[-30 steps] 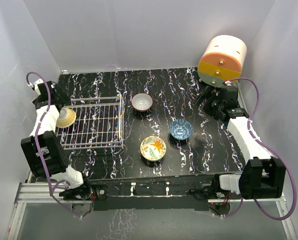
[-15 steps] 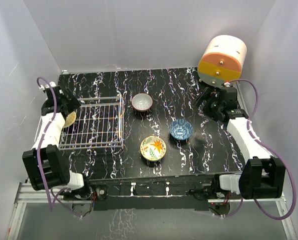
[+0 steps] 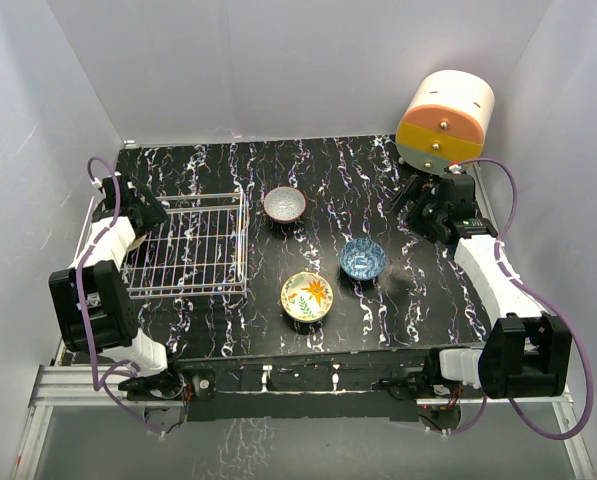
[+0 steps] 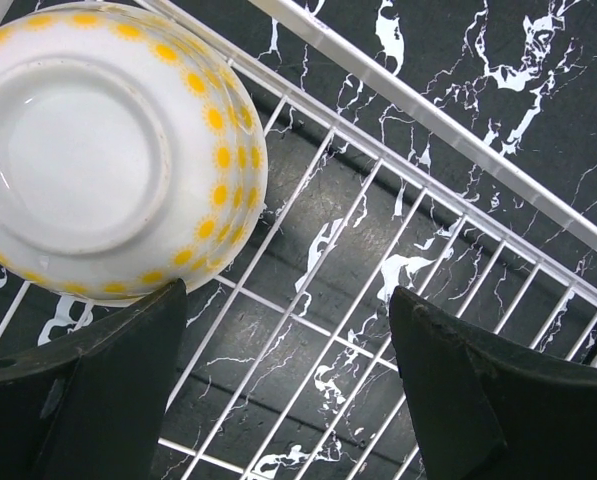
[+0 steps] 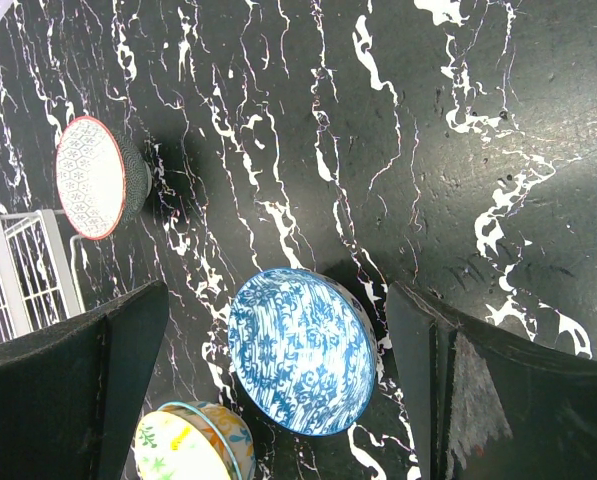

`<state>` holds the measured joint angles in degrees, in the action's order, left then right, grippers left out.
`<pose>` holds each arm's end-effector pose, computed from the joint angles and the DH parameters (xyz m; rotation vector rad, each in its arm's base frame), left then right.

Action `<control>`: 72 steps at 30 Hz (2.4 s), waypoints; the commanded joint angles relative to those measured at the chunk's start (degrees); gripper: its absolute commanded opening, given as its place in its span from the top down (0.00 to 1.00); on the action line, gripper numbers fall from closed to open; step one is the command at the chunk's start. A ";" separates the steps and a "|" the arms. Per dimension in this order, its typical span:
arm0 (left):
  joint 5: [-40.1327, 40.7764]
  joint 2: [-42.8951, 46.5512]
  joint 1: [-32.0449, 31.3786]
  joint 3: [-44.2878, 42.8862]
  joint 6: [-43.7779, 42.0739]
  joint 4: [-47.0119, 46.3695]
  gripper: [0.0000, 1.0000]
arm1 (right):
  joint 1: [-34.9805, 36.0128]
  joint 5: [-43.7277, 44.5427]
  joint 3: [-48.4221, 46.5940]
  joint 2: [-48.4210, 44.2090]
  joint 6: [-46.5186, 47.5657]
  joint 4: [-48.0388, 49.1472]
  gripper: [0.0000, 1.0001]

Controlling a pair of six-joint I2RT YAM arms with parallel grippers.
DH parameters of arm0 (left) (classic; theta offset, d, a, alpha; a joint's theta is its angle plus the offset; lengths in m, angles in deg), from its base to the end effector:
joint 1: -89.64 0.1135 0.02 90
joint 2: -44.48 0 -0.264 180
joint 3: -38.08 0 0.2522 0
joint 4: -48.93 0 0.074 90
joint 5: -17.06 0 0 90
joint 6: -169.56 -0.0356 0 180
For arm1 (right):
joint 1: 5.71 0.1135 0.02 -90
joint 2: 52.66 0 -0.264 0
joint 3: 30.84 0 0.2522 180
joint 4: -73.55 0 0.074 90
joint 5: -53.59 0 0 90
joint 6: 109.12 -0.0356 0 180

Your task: Load the bowls into the dish rack

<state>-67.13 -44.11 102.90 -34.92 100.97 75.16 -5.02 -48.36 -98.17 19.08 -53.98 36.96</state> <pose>0.3281 0.0810 0.2367 -0.7338 2.1761 0.0433 0.2708 0.0106 0.2734 0.5780 2.2586 0.5561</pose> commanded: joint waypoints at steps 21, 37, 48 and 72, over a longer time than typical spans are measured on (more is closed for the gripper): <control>-3.59 20.80 -17.17 -1.37 0.09 7.20 0.11 | -0.16 3.21 0.77 -1.91 -2.41 2.82 0.07; 11.38 -0.63 -58.25 -13.22 -18.39 -9.13 0.14 | -0.38 4.97 -2.53 -0.96 -5.09 3.19 0.07; 7.87 -17.65 -52.56 -21.57 -28.49 -15.83 0.14 | -0.51 4.38 -2.83 0.53 -4.22 3.88 0.06; -0.27 -24.03 -50.35 -18.68 -27.30 -16.39 0.18 | -2.70 3.50 0.02 2.08 -4.61 5.79 0.06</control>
<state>-66.04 -66.82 52.65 -51.55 74.90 58.46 -7.39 -44.81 -98.36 21.31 -58.35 39.08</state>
